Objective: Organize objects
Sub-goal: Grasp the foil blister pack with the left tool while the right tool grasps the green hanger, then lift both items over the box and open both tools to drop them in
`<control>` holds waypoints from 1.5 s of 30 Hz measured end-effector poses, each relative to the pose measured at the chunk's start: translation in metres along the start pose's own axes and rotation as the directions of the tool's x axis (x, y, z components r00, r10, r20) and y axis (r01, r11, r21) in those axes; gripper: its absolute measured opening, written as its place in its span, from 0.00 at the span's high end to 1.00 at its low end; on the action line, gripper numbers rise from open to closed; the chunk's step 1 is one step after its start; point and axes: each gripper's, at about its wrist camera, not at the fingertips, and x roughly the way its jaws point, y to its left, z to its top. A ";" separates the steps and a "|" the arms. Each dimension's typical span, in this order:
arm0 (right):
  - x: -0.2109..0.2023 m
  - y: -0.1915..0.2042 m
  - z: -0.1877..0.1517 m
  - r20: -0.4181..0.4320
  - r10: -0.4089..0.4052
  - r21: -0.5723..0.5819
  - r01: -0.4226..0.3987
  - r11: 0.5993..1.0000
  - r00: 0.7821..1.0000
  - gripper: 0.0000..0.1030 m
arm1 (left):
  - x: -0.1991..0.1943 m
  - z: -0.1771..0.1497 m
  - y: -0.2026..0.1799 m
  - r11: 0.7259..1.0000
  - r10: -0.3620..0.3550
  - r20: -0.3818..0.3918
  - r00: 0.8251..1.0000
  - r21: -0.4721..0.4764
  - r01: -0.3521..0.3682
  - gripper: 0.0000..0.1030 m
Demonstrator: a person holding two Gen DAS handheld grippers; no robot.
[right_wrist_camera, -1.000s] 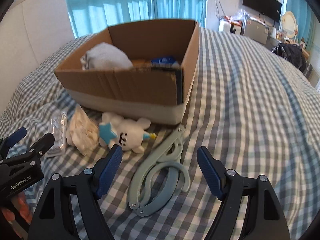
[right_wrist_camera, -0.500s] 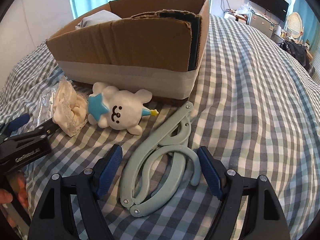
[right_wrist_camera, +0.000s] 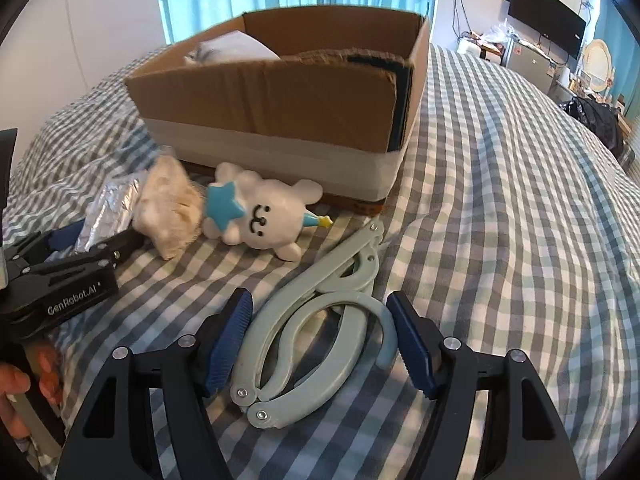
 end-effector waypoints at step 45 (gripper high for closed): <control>-0.175 0.022 0.069 0.318 0.083 -0.118 -0.048 0.992 0.945 0.96 | -0.138 0.045 -0.020 0.996 -0.087 0.207 0.974 -0.004 0.090 0.29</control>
